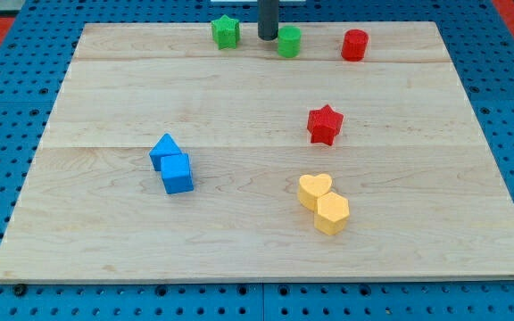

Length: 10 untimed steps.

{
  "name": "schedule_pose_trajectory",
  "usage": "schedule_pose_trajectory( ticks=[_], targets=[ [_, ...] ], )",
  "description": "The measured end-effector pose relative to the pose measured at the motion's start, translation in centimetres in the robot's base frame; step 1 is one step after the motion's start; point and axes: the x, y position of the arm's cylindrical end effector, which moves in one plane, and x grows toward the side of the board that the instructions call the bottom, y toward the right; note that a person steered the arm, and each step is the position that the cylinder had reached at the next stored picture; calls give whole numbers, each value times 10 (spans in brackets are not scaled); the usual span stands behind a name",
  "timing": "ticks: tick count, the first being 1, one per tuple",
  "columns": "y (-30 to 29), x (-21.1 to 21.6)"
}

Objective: Push the green star towards the green circle

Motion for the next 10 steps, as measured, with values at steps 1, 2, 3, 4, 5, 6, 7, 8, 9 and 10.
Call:
schedule_pose_trajectory(
  ticks=[1,2,3,4,5,6,7,8,9,10],
  targets=[
    [3,10],
    [1,15],
    [-1,-2],
    [-13,-18],
    [-62,-17],
    [-102,6],
    [-97,27],
    [-45,65],
    [-100,101],
    [-188,90]
  ],
)
